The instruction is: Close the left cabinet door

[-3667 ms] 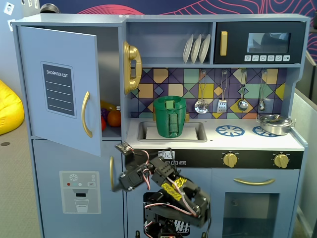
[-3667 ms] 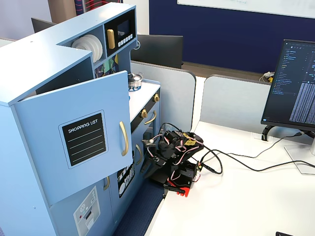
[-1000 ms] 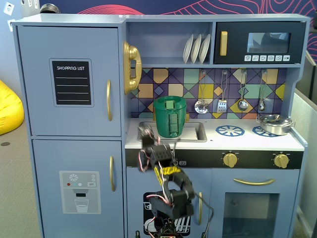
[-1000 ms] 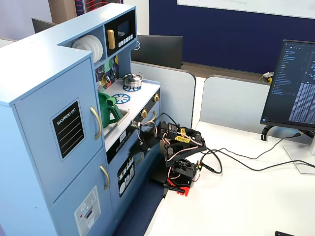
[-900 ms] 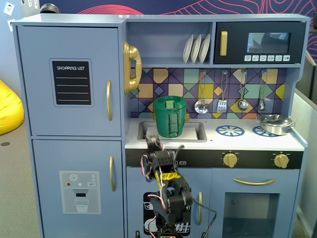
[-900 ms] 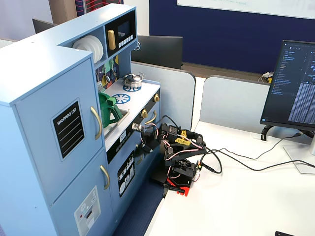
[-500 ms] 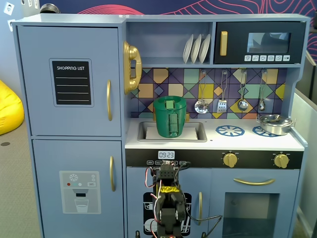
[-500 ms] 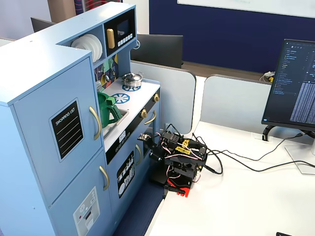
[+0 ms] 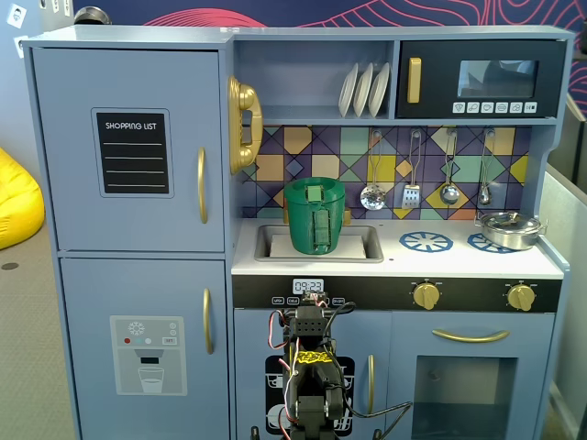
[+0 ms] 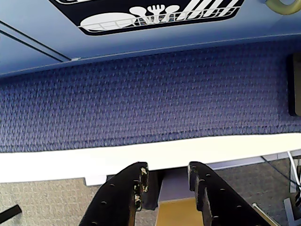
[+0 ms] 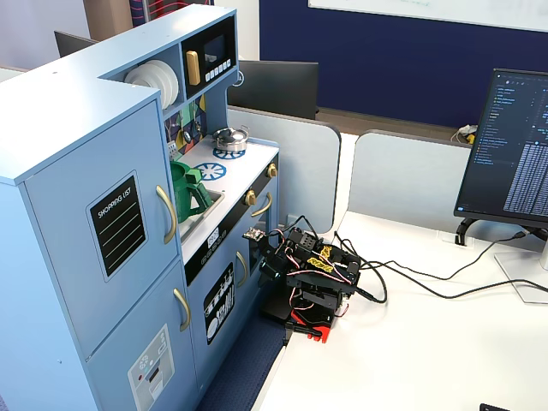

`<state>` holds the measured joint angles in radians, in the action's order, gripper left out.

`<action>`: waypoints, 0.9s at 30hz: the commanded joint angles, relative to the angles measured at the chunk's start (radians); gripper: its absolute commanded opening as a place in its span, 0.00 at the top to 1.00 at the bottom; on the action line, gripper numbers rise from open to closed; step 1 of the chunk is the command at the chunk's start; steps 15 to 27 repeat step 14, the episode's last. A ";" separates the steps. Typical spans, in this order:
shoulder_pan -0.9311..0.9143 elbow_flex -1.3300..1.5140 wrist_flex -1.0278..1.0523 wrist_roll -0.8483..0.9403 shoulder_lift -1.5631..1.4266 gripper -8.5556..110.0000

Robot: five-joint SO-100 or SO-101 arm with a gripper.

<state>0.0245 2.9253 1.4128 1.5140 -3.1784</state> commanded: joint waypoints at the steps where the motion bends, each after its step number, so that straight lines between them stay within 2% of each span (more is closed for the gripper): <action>1: -0.015 0.072 0.118 -0.005 0.000 0.91; 27: -0.015 0.072 0.118 -0.005 0.000 0.89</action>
